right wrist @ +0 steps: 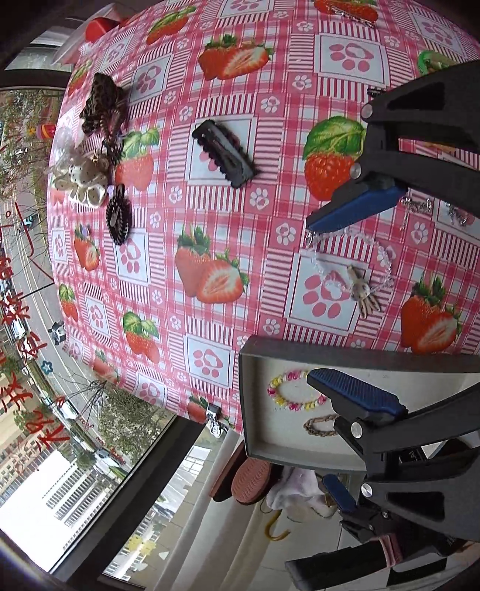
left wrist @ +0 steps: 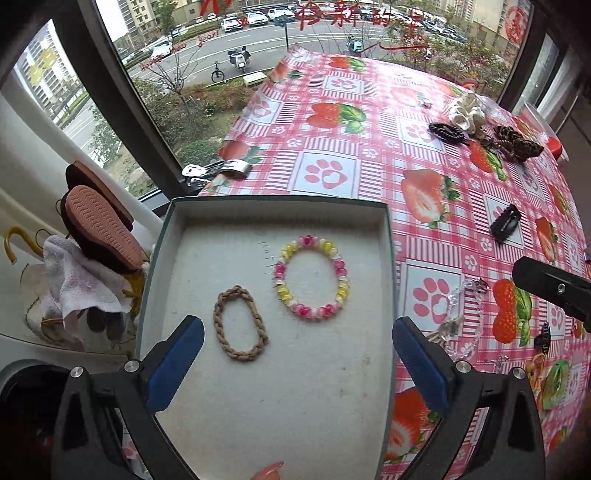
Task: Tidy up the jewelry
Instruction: 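Grasp the black claw clip with the left gripper while the right grasps the silver hair clip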
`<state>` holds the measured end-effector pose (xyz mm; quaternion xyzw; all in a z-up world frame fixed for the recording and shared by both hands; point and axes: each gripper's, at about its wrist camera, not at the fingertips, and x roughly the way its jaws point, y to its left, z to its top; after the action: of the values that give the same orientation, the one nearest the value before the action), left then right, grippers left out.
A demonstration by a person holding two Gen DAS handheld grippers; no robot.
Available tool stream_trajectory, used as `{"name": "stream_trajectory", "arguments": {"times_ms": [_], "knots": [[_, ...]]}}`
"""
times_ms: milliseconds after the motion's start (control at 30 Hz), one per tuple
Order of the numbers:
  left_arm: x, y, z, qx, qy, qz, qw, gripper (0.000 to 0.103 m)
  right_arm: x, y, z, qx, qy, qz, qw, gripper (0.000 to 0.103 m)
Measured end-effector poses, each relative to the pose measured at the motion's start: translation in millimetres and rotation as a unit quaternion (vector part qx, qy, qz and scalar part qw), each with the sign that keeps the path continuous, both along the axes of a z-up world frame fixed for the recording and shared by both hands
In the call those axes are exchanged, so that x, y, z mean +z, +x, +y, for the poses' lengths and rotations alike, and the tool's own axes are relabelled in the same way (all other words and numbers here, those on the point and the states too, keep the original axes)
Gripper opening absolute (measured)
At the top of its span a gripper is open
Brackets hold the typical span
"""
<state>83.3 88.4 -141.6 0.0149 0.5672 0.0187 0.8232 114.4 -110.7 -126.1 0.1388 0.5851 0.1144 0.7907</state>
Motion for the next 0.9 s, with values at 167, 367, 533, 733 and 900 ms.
{"name": "stream_trajectory", "arguments": {"times_ms": [167, 367, 533, 733, 900], "knots": [[6, -3, -57, -0.058, -0.012, 0.009, 0.9982, 0.103, -3, -22, -65, -0.057, -0.023, 0.024, 0.998, 0.079], [6, -13, -124, -0.126, -0.012, 0.016, 0.9919, 0.103, -10, -57, -141, -0.125, -0.054, 0.049, 0.989, 0.079], [-2, -23, -173, -0.169, -0.022, 0.036, 0.9847, 0.103, -20, -79, -194, -0.181, -0.069, 0.074, 0.978, 0.079], [-16, -28, -216, -0.194, -0.030, 0.057, 0.9789, 0.103, -32, -94, -235, -0.219, -0.078, 0.096, 0.968, 0.079], [-28, -23, -238, -0.186, -0.044, 0.074, 0.9788, 0.103, -42, -96, -251, -0.231, -0.077, 0.105, 0.964, 0.079]]}}
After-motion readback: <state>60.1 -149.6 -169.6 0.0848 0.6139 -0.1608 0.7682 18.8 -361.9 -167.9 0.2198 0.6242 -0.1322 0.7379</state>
